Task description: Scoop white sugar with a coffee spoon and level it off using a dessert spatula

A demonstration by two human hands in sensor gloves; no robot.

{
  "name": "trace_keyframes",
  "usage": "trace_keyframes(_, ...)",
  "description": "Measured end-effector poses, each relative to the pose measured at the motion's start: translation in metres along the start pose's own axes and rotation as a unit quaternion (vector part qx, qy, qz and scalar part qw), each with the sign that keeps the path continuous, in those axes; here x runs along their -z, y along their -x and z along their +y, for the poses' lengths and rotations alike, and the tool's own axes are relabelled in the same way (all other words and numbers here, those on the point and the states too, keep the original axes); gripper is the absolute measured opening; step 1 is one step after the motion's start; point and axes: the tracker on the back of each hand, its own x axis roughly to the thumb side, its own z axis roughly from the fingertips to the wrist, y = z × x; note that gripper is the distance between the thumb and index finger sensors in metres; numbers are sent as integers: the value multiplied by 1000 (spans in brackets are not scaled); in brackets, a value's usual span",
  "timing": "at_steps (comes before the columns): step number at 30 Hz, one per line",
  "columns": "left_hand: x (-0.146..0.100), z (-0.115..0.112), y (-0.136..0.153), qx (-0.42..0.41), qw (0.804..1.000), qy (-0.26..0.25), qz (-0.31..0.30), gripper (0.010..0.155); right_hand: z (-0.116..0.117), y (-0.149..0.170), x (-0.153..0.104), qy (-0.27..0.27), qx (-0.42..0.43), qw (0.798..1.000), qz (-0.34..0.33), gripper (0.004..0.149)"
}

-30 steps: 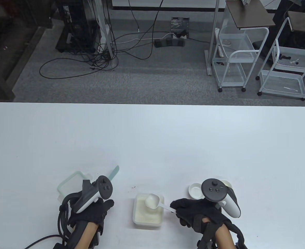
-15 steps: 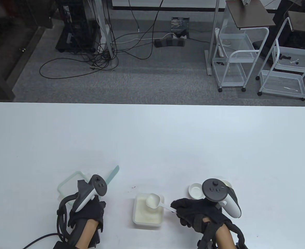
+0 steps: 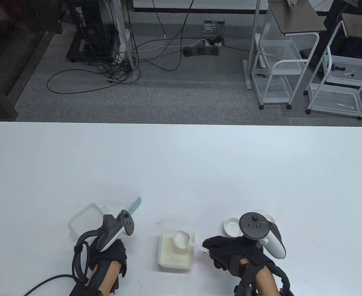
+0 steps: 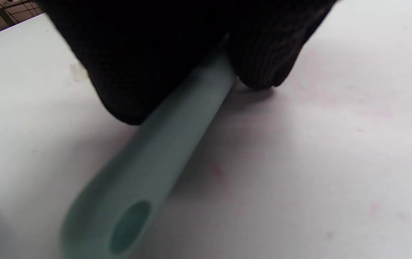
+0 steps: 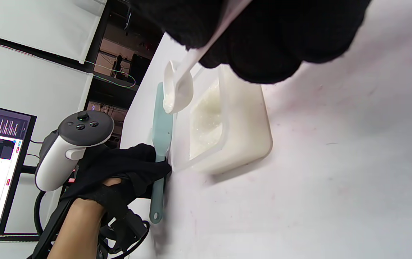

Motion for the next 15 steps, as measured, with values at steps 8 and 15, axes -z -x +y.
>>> trace_keyframes(8,-22,23,7,-83,994,-15,-70,53,0,0,0,-3,7,1000,-3,44)
trace_keyframes(15,-51,30,-17,-160,964,29,-208,54,0,1,0,-7,16,1000,-6,44)
